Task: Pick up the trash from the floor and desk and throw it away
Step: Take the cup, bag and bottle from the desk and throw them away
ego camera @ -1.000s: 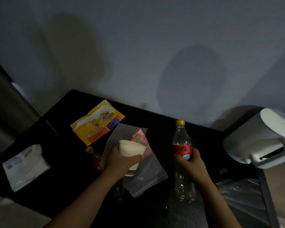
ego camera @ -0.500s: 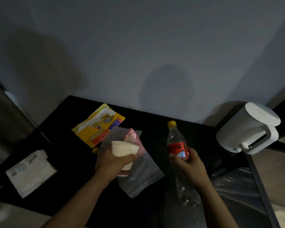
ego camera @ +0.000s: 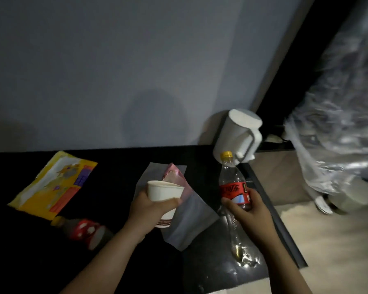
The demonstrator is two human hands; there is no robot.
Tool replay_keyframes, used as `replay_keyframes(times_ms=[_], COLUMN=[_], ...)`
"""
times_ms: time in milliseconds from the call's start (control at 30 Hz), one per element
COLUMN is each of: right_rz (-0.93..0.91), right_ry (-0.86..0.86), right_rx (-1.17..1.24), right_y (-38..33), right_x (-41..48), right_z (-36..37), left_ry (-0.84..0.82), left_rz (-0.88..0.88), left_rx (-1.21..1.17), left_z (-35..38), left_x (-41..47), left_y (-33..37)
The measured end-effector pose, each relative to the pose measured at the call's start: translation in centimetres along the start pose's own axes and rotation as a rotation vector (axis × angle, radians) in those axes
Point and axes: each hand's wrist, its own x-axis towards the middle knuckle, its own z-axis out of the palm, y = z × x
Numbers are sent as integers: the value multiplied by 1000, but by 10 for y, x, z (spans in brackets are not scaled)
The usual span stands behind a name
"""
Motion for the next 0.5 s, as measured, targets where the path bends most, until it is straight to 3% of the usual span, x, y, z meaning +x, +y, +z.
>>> replay_keyframes(times_ms=[267, 500], right_rz=[60, 88], right_ry=[375, 629], right_rx=[4, 33], right_y=[34, 79], right_x=[-50, -116], right_z=[-154, -312], left_ry=[-313, -537], left_rz=[117, 202], left_rx=[98, 45], left_z=[154, 319], left_x=[-41, -122], left_y=[39, 49])
